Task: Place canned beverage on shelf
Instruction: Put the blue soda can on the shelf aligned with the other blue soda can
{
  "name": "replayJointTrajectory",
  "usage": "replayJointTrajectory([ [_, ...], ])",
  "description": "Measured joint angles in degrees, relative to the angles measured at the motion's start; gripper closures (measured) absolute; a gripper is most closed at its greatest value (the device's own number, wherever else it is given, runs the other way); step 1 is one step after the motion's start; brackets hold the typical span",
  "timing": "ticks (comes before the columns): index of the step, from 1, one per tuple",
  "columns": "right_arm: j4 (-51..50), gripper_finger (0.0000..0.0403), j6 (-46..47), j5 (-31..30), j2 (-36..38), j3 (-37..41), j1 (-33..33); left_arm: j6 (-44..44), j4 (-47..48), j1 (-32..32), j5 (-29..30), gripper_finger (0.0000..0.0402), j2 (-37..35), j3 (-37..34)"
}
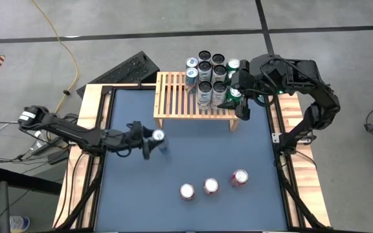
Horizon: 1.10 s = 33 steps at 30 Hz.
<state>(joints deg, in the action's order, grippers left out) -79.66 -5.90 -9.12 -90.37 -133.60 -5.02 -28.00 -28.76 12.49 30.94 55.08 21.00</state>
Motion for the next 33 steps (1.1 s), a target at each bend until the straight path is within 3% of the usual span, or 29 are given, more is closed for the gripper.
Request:
replayJointTrajectory([
  [6,0.0,0.0088,0.0,-0.2,0.0,0.0,0.0,0.0,10.9,1.3,7.2,0.0174,-2.7,7.6],
  [10,0.0,0.0088,0.0,-0.2,0.0,0.0,0.0,2.6,23.0,1.4,10.2,0.0174,-0.5,17.5],
  [15,0.0,0.0088,0.0,-1.6,0.0,0.0,0.0,0.0,38.0,-1.9,19.5,0.0174,3.7,30.0],
  [21,0.7,0.0088,0.2,-3.3,0.0,0.0,0.0,7.3,38.2,-8.2,22.0,0.0174,9.5,39.7],
  [33,2.2,0.0088,1.3,-3.5,0.0,0.0,0.0,4.5,34.5,-15.8,21.9,0.0174,23.3,47.3],
])
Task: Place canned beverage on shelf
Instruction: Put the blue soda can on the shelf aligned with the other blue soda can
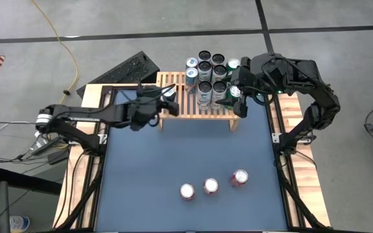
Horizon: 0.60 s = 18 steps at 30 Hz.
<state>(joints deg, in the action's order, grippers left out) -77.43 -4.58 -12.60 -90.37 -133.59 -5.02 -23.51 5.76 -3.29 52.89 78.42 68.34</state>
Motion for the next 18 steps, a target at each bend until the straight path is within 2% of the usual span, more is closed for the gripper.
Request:
replayJointTrajectory([
  [7,0.0,0.0088,0.3,0.0,0.0,0.0,0.0,0.2,-3.3,-0.8,0.1,0.0167,3.3,3.9],
  [18,-0.1,0.0088,0.2,0.0,0.0,0.0,0.0,0.6,-12.1,-2.1,-0.3,0.017,6.6,4.2],
])
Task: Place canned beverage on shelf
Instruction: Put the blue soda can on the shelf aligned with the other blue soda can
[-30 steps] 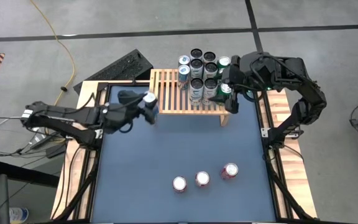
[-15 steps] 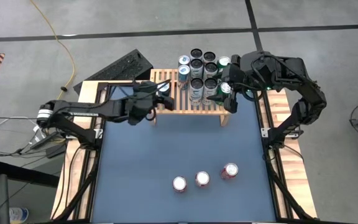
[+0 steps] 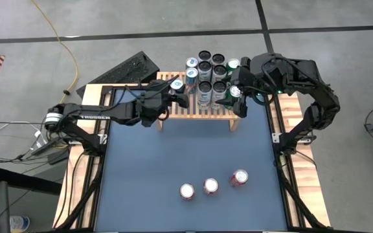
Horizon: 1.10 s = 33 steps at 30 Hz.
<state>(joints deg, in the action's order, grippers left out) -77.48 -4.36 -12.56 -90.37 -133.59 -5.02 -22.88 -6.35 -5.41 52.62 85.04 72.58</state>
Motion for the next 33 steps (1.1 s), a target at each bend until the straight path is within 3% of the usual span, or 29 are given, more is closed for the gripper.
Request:
replayJointTrajectory([
  [14,0.0,0.0088,-0.2,0.0,0.0,0.0,-0.3,3.7,-4.6,0.3,3.4,0.017,4.6,-0.1],
  [33,0.0,0.0088,-0.1,0.0,0.0,0.0,-0.3,8.3,-9.2,-0.2,1.6,0.017,5.2,0.0],
])
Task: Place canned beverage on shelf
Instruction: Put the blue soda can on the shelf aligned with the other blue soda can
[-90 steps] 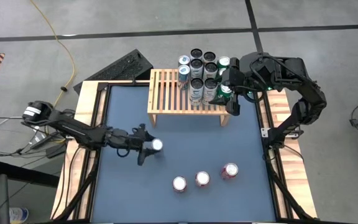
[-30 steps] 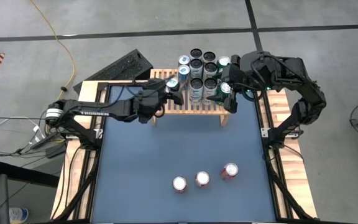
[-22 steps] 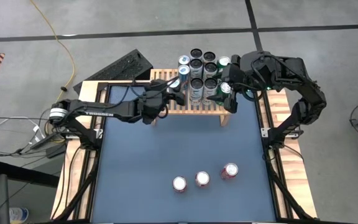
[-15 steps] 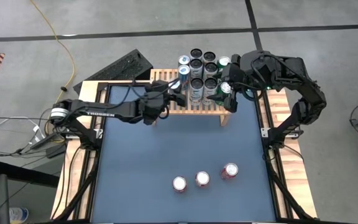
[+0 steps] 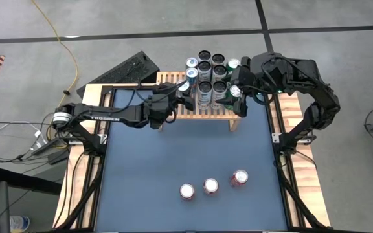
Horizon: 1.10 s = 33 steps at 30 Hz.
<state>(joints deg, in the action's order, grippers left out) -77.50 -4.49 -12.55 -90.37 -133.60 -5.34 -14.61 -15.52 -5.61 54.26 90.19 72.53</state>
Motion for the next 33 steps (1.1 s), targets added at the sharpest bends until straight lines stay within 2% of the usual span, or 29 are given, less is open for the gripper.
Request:
replayJointTrajectory([
  [10,0.0,0.0088,0.4,0.0,0.0,0.0,0.0,3.6,-4.1,0.2,-1.5,0.017,3.6,0.8],
  [33,0.0,0.0088,-0.6,0.0,0.0,0.0,-1.2,0.4,-3.1,-1.6,-4.4,0.017,4.6,1.2],
])
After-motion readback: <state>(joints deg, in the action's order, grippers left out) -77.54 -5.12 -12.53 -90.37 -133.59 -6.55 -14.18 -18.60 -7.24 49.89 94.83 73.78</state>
